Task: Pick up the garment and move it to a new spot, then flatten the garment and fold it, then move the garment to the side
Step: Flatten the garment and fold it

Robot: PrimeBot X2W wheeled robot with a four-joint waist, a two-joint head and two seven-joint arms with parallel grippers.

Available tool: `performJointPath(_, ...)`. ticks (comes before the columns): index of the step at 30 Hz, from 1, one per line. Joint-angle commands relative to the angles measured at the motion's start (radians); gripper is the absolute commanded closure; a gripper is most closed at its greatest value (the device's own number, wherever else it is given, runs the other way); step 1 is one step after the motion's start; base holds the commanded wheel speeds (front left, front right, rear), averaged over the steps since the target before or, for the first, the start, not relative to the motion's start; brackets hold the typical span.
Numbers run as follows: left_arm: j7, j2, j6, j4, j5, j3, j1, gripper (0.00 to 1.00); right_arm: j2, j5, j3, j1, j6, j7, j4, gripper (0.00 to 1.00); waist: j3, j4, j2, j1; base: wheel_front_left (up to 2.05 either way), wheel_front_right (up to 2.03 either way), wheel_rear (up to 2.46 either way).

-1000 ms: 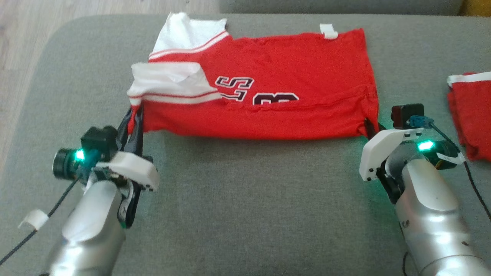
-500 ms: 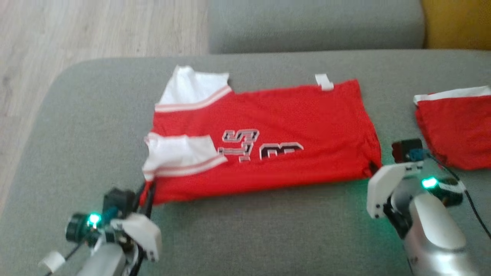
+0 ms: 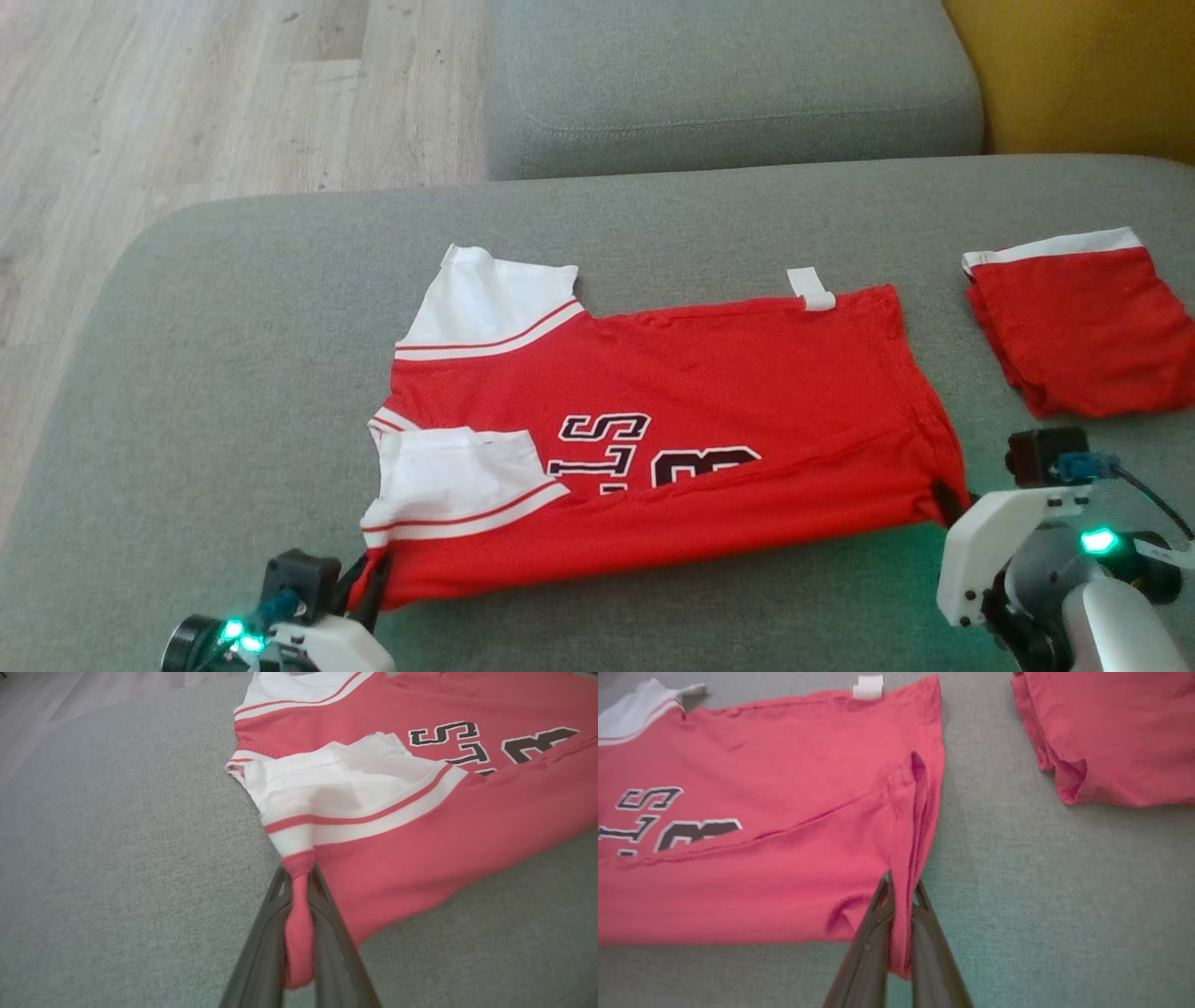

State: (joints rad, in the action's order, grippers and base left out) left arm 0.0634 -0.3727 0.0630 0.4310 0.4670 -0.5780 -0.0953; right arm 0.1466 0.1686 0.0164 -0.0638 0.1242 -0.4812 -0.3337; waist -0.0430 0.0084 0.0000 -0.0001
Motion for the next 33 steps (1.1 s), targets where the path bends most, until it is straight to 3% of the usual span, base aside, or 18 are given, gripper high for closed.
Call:
performJointPath(1, 0.005, -0.035, 0.013, -0.039, 0.006, 0.047, -0.034, 1.00, 0.004, -0.002, 0.003, -0.030, 0.007, 0.002, 0.060, 1.00, 0.005, -0.002, 0.0000, 0.0001, 0.00, 0.00, 0.00)
performJointPath(2, 0.012, -0.037, 0.018, -0.051, 0.006, 0.046, -0.030, 1.00, -0.004, -0.009, -0.004, -0.023, 0.007, 0.007, 0.080, 0.56, 0.008, -0.002, 0.0000, 0.0001, 0.00, 0.00, 0.00)
performJointPath(3, 0.014, -0.040, 0.022, -0.063, 0.005, 0.047, -0.029, 0.69, -0.014, -0.012, -0.016, -0.018, 0.007, 0.013, 0.095, 0.00, 0.011, -0.002, 0.0000, 0.0001, 0.00, 0.00, 0.00)
performJointPath(4, 0.011, -0.040, 0.029, -0.075, 0.003, 0.048, -0.030, 0.02, -0.026, -0.012, -0.028, -0.013, 0.007, 0.017, 0.107, 0.00, 0.013, -0.002, 0.0000, 0.0001, 0.00, 0.00, 0.00)
performJointPath(8, -0.023, -0.031, 0.062, -0.118, 0.004, 0.069, -0.035, 0.00, -0.065, -0.003, -0.075, -0.011, 0.007, 0.091, 0.160, 0.00, 0.019, -0.003, 0.0000, 0.0001, 0.00, 0.00, 0.00)
performJointPath(14, -0.195, 0.011, 0.136, -0.163, 0.028, 0.163, -0.042, 0.00, -0.091, 0.027, -0.008, -0.026, 0.007, 0.386, 0.248, 0.00, 0.031, -0.028, 0.0000, 0.0001, 0.00, 0.00, 0.00)
performJointPath(17, -0.291, 0.033, 0.121, -0.190, 0.032, 0.189, -0.046, 0.00, -0.095, 0.051, 0.027, -0.015, 0.007, 0.525, 0.250, 0.00, 0.037, -0.038, 0.0000, 0.0001, 0.00, 0.00, 0.00)
performJointPath(21, -0.324, 0.059, 0.099, -0.243, -0.013, 0.213, -0.039, 0.00, -0.096, 0.103, 0.079, 0.010, 0.007, 0.662, 0.206, 0.00, 0.046, -0.047, 0.0000, 0.0001, 0.00, 0.00, 0.00)
performJointPath(29, -0.325, 0.124, 0.065, -0.304, -0.092, 0.276, 0.015, 0.00, -0.096, 0.098, 0.122, 0.002, 0.007, 0.722, 0.161, 0.00, 0.074, -0.059, 0.0000, 0.0001, 0.00, 0.00, 0.00)
performJointPath(33, -0.325, 0.124, 0.029, -0.285, -0.126, 0.285, -0.013, 0.00, -0.096, 0.108, 0.126, -0.024, 0.007, 0.731, 0.157, 0.00, 0.100, -0.063, 0.0000, 0.0001, 0.00, 0.00, 0.00)
